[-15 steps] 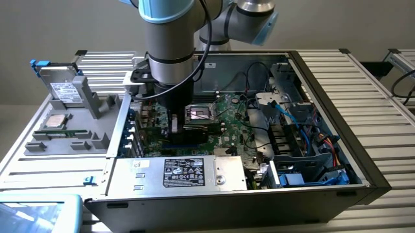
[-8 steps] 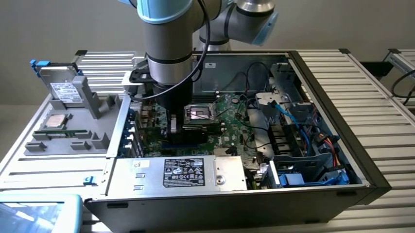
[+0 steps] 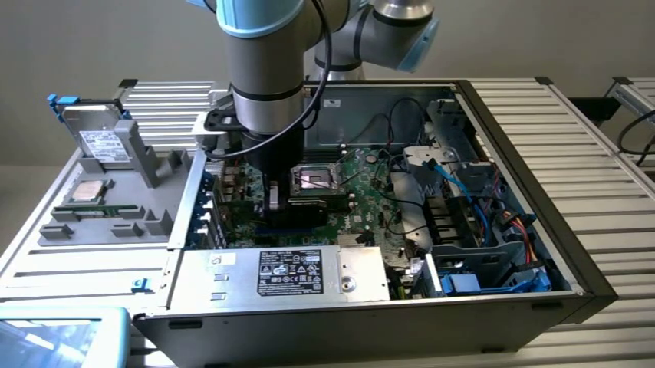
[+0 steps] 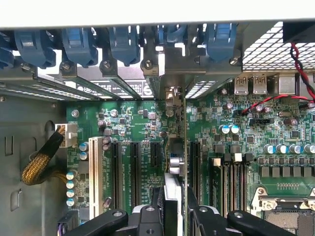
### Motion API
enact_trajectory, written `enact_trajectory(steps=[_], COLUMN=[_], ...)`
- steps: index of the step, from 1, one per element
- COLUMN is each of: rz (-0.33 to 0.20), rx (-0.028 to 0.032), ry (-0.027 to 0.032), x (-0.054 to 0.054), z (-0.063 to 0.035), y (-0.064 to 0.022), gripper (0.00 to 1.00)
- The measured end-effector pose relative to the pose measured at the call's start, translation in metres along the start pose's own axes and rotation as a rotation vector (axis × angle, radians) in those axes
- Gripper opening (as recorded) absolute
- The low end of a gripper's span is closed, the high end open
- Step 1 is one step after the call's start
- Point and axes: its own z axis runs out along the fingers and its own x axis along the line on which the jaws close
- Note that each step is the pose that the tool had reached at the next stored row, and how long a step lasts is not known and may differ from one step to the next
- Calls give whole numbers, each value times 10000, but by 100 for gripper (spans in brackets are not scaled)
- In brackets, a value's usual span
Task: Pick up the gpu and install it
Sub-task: 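Insert the gpu into the slot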
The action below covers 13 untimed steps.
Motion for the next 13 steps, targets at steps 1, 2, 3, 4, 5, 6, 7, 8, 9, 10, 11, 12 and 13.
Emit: enact_trajectory(steps=[1, 2, 3, 4, 5, 6, 7, 8, 9, 10, 11, 12, 13], rz=[0, 1, 2, 2, 1, -1, -10, -29, -47, -55, -57, -58, -59], rx=[0, 0, 0, 1, 1, 1, 1, 3, 5, 5, 5, 4, 3], ry=[0, -1, 0, -1, -1, 0, 0, -3, -6, -5, -5, -3, 0], x=[0, 0, 0, 0, 0, 0, 0, 4, 9, 10, 10, 10, 11], z=[1, 1, 1, 1, 1, 1, 2, 3, 4, 4, 4, 4, 3], y=[-3, -5, -5, -5, -5, -6, -6, -7, -7, -7, -7, -6, -6], gripper=[28, 28, 28, 28, 28, 28, 28, 28, 28, 28, 28, 28, 28])
